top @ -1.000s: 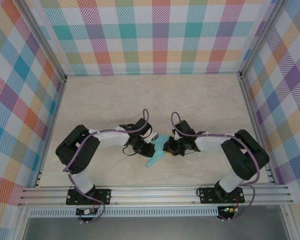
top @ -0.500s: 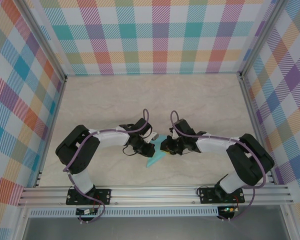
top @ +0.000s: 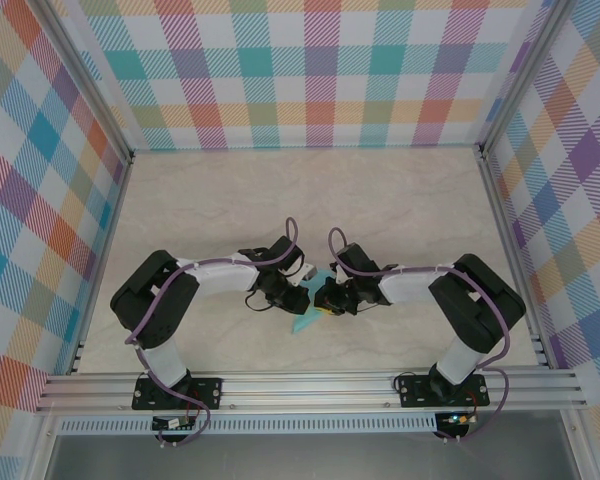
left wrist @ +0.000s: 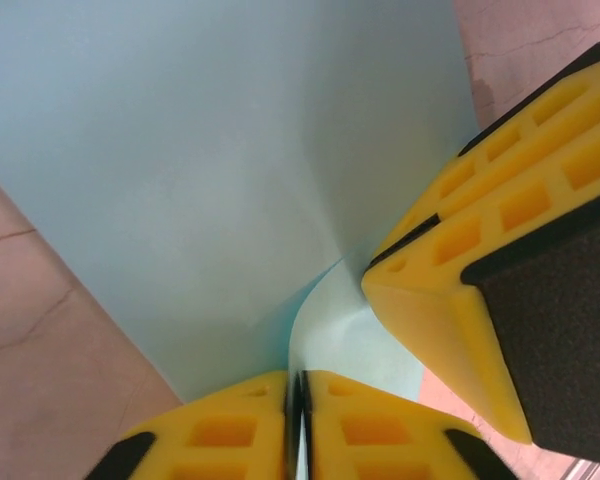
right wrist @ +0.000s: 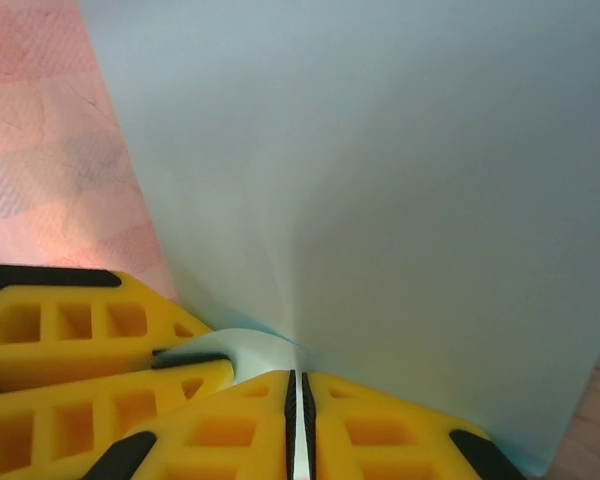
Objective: Fold a paper plane with a square sheet of paper (pick it up from the middle)
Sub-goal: Third fold the triangle at the center of the table.
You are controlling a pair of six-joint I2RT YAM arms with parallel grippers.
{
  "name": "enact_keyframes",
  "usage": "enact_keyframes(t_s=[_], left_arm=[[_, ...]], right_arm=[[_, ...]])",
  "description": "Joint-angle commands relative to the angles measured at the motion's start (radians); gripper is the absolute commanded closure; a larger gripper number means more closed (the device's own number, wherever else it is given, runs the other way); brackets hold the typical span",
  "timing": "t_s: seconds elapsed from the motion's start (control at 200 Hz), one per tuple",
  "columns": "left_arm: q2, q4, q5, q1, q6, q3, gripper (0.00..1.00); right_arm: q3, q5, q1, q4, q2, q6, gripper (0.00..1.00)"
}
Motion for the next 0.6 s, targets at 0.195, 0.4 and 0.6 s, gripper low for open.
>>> enact_keyframes(t_s=[0.195,0.4,0.6], left_arm=[[-0.149,-0.054,-0.117,0.008,-0.085,0.003,0.67],[-0.276,0.009,-0.008,0.008,-0.245,-0.072,0.75],[-0.310,0.186,0.135,0.002,-0.411,-0.207,0.81]], right_arm=[[-0.038,0.087,0.008,-0.066,-0.002,0.013,0.86],[-0.036,0.101,0.010,-0.066,-0.006,0.033,0.86],[-0.031,0.110,0.012,-0.075,-0.003,0.038,0.85]])
